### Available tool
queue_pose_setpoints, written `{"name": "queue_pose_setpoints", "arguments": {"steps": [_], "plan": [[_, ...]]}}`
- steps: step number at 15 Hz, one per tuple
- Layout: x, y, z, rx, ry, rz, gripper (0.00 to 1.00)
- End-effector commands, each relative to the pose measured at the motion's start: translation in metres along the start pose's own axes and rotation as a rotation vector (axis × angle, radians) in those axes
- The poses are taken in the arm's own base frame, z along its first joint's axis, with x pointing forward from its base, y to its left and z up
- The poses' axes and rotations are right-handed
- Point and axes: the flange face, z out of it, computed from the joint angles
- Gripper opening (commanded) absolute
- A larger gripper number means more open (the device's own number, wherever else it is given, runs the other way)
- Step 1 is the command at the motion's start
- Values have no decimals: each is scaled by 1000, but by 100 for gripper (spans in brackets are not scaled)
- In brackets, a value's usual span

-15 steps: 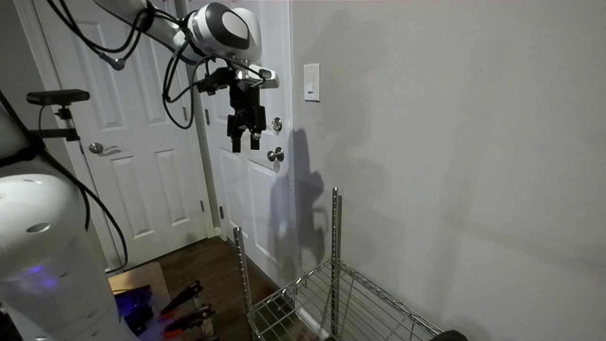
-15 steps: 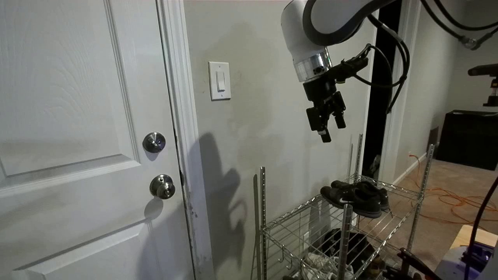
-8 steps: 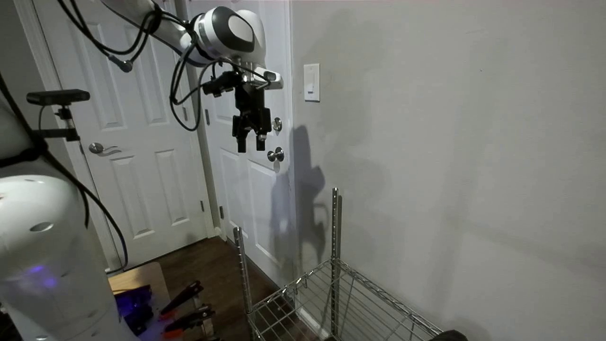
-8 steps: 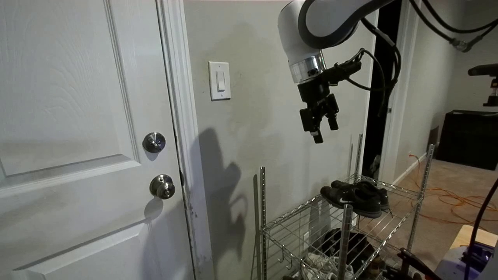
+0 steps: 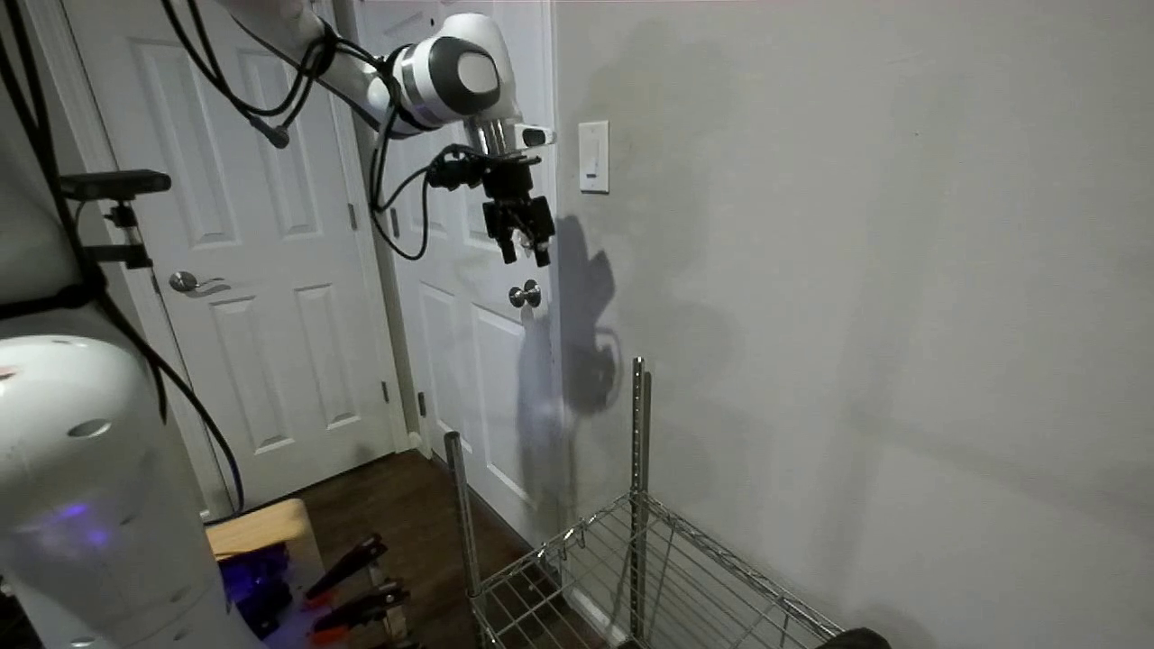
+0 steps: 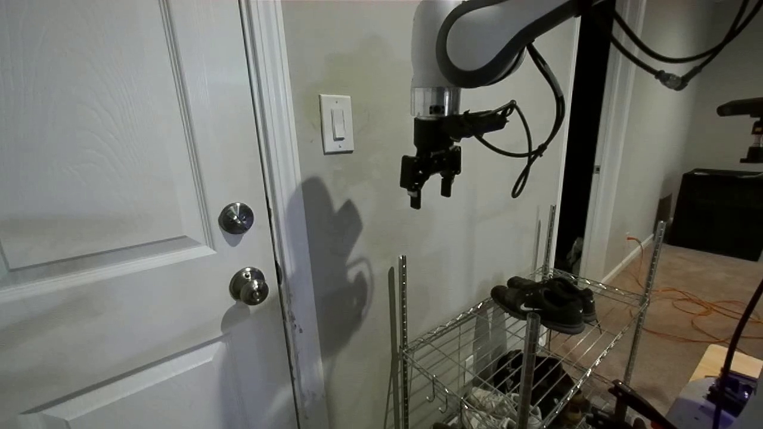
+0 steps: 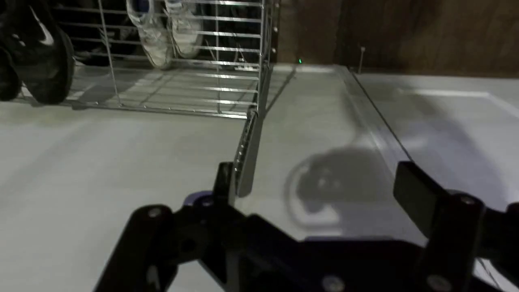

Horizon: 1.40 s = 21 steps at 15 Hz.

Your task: Flip the light switch on the wall

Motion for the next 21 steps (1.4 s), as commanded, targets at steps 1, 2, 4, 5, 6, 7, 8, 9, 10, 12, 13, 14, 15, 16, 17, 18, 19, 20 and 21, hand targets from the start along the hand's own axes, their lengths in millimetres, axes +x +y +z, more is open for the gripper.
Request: {"name": "queue_pose_setpoints", "arguments": {"steps": [1, 2, 4, 5, 6, 7, 8, 9, 10, 12, 13, 14, 15, 16, 17, 18, 19, 20, 21], "plan": [[13, -2, -8, 56, 183, 67, 100], [15, -1, -11, 78, 235, 84, 100], [19, 1, -18, 121, 334, 121, 100], [21, 2, -21, 138, 380, 137, 100], [22, 4, -23, 155, 421, 151, 100], [22, 5, -26, 168, 463, 162, 100], [23, 6, -28, 170, 496, 169, 100], [24, 7, -28, 162, 511, 166, 100], [32, 3, -25, 171, 464, 145, 100], [32, 5, -25, 169, 481, 148, 100], [32, 5, -26, 169, 482, 148, 100], [31, 5, -26, 169, 482, 148, 100], [31, 5, -27, 169, 483, 148, 100], [31, 5, -27, 169, 483, 148, 100], [31, 5, -27, 169, 483, 148, 100], [31, 6, -26, 172, 485, 150, 100], [32, 5, -23, 171, 488, 154, 100], [32, 3, -22, 175, 496, 153, 100], [33, 0, -22, 178, 507, 155, 100]]}}
